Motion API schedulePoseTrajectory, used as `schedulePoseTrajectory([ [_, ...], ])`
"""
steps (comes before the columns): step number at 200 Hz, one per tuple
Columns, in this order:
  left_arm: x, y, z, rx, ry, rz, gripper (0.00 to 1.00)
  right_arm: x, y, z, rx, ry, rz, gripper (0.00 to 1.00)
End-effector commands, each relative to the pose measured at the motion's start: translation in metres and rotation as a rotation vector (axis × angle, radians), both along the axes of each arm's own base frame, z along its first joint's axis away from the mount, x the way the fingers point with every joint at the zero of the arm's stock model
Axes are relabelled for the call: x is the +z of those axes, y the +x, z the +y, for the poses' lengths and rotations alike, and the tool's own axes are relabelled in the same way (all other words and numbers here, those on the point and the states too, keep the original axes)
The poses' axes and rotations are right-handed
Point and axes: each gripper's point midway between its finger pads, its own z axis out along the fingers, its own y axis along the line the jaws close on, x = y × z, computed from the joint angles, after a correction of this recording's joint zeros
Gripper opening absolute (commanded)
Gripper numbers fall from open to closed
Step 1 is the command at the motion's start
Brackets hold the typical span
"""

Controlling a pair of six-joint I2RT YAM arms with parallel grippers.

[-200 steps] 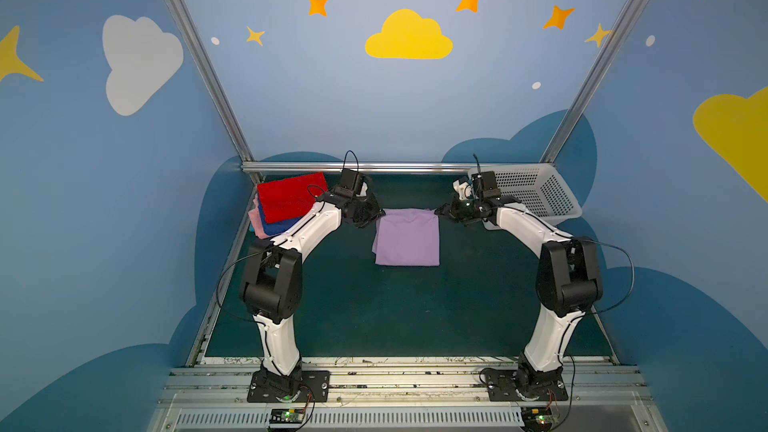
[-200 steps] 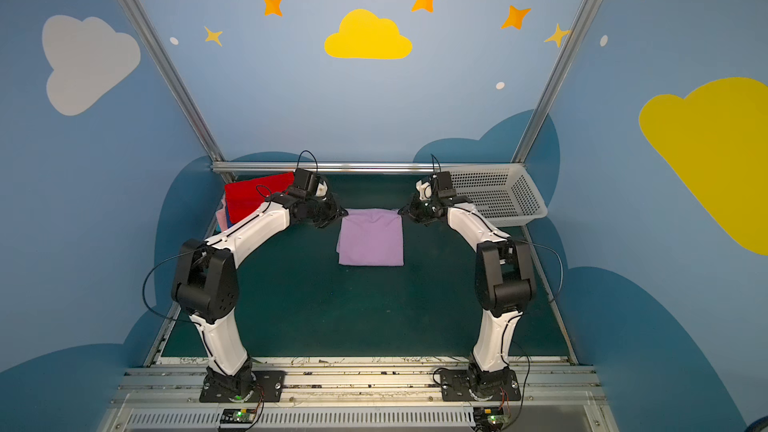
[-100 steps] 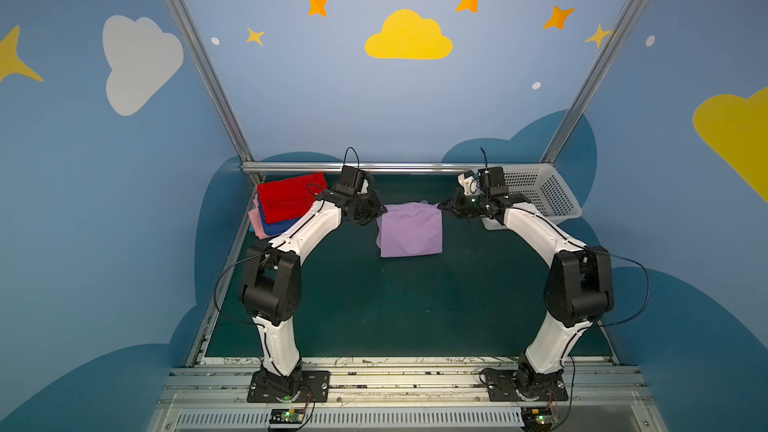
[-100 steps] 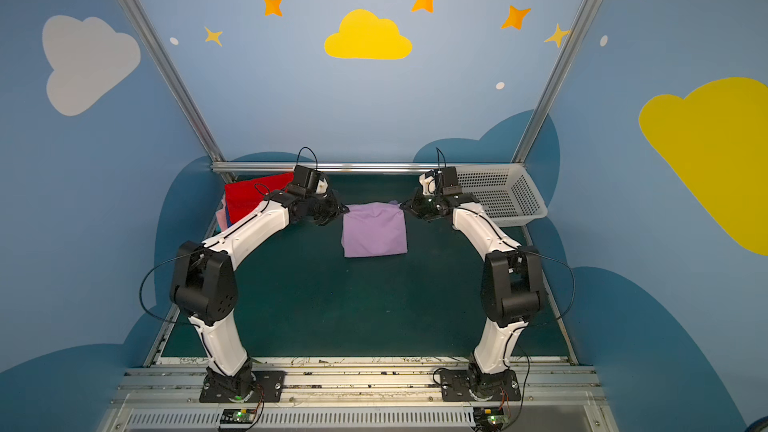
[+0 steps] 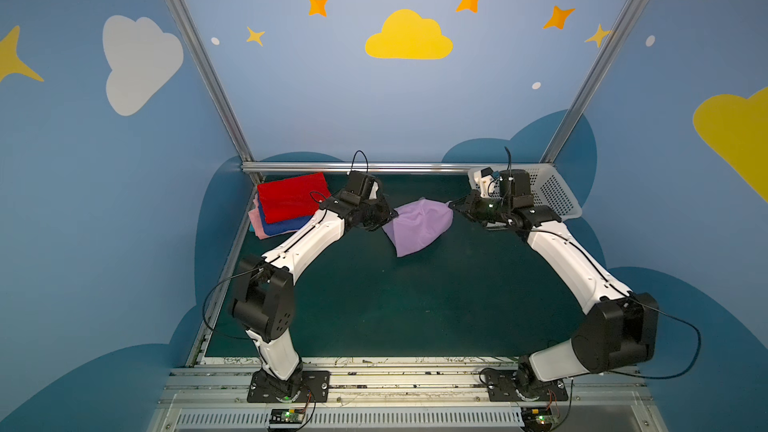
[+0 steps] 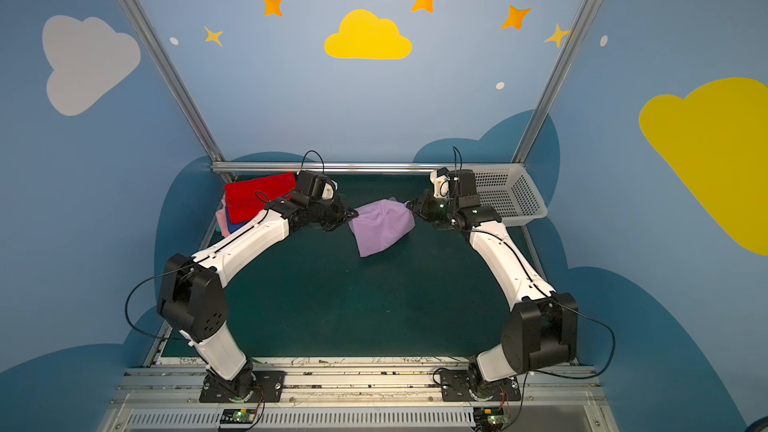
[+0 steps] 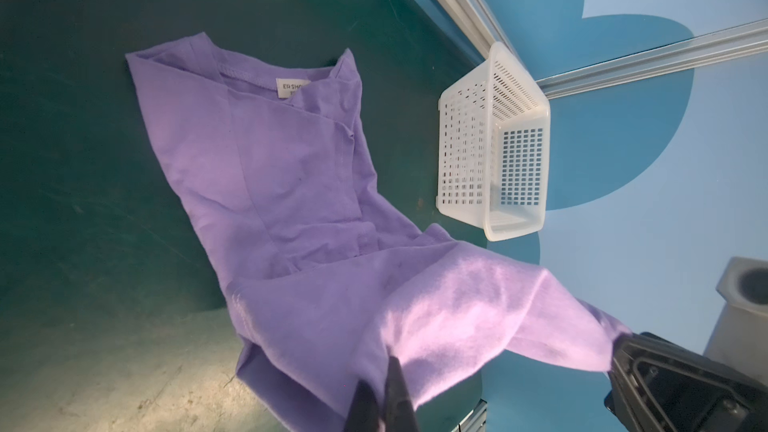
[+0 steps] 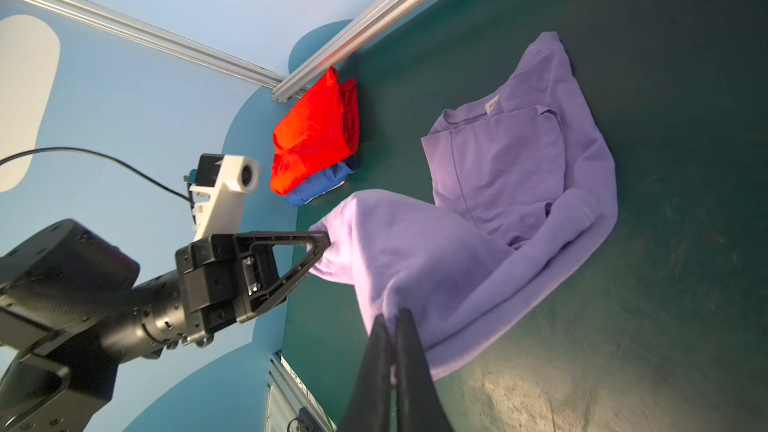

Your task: Fold and stack the t-shirts

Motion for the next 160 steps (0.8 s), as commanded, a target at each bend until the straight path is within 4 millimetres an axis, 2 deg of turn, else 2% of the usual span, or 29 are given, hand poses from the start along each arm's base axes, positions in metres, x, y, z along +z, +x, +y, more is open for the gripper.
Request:
schedulePoseTrajectory([
  [1, 0.015, -0.003, 0.006, 0.029, -0.024, -0.028, 0.04, -0.008, -0.005, -0.002, -0.013, -0.001, -0.001, 0.0],
  [48, 0.017, -0.023, 0.008, 0.038, -0.028, -0.017, 0.04, -0.018, -0.018, -0.018, -0.049, -0.014, 0.052, 0.0],
  [74, 0.025, -0.035, 0.01, 0.044, -0.049, -0.025, 0.04, -0.01, -0.028, -0.025, -0.058, 0.003, 0.038, 0.0],
  [108, 0.035, -0.034, 0.009, 0.046, -0.043, -0.049, 0.04, -0.002, -0.03, -0.027, -0.062, 0.015, -0.013, 0.0],
  [131, 0.025, -0.027, 0.002, 0.036, -0.048, -0.022, 0.04, -0.01, -0.026, -0.028, -0.076, 0.017, 0.011, 0.0],
  [160, 0.001, -0.016, -0.008, 0.018, -0.056, 0.029, 0.04, -0.027, -0.016, -0.03, -0.09, 0.016, 0.065, 0.0],
])
